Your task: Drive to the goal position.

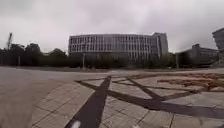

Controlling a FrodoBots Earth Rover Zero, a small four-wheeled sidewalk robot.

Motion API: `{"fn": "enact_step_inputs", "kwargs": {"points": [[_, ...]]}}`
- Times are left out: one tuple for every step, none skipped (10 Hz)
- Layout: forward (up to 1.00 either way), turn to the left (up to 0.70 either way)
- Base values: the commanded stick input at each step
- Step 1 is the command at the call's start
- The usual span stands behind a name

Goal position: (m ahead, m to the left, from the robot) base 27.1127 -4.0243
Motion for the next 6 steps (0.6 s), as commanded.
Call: {"fn": "enact_step_inputs", "kwargs": {"points": [[0.7, 0.0], [0.7, 0.0], [0.7, 0.0], [0.7, 0.0], [0.7, 0.0], [0.7, 0.0]]}}
